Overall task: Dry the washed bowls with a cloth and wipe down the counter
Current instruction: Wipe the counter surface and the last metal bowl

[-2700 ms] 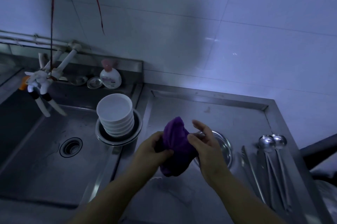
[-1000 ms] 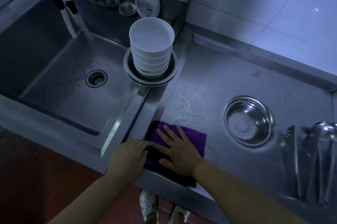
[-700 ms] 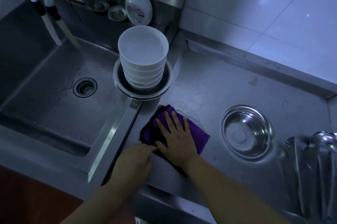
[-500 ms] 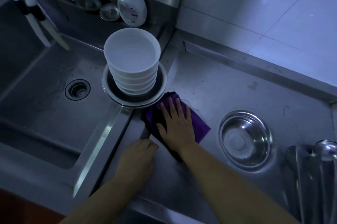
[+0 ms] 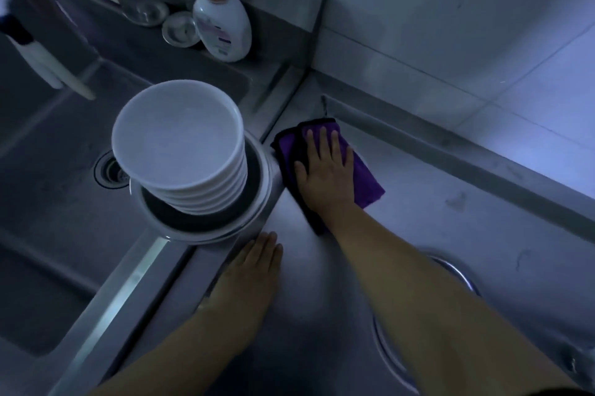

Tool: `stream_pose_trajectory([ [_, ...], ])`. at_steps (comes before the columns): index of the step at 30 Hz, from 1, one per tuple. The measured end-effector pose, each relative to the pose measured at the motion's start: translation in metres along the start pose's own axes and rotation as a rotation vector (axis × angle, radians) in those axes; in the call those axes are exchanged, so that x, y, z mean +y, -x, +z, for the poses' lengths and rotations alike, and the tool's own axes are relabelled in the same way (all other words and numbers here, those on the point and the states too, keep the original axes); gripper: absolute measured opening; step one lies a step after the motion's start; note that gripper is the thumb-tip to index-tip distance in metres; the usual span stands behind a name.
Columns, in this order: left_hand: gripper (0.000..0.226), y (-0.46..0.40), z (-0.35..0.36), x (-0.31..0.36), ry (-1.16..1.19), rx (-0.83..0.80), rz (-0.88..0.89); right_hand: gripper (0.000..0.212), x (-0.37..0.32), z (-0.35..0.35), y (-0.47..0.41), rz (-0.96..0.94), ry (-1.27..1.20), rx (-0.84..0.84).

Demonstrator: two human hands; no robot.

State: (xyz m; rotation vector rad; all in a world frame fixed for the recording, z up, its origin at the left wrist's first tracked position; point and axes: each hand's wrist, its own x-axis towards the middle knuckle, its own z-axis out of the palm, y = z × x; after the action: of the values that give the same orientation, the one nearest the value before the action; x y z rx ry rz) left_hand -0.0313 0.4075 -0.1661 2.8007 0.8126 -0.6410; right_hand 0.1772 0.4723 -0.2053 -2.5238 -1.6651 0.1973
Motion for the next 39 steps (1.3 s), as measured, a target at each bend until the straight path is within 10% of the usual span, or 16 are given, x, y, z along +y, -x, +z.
stream_pose_trajectory([
  [6,0.051,-0.011,-0.005,0.012,-0.021,-0.152,-0.079,0.065,0.025,-0.007,-0.042,-0.015,0.026,0.012],
  [9,0.052,-0.016,-0.005,0.015,-0.041,0.032,-0.101,0.065,0.035,-0.007,-0.043,-0.036,0.036,-0.004],
  [12,0.05,-0.01,-0.009,0.019,-0.106,-0.195,-0.086,0.065,0.052,-0.009,-0.035,0.004,0.075,0.002],
  [32,0.085,-0.003,-0.021,0.012,-0.12,-0.269,-0.03,0.071,0.172,-0.038,0.081,0.851,0.008,-0.007],
  [39,0.089,-0.002,-0.012,0.007,-0.046,-0.167,-0.006,0.067,0.102,-0.02,0.092,0.528,0.051,-0.05],
])
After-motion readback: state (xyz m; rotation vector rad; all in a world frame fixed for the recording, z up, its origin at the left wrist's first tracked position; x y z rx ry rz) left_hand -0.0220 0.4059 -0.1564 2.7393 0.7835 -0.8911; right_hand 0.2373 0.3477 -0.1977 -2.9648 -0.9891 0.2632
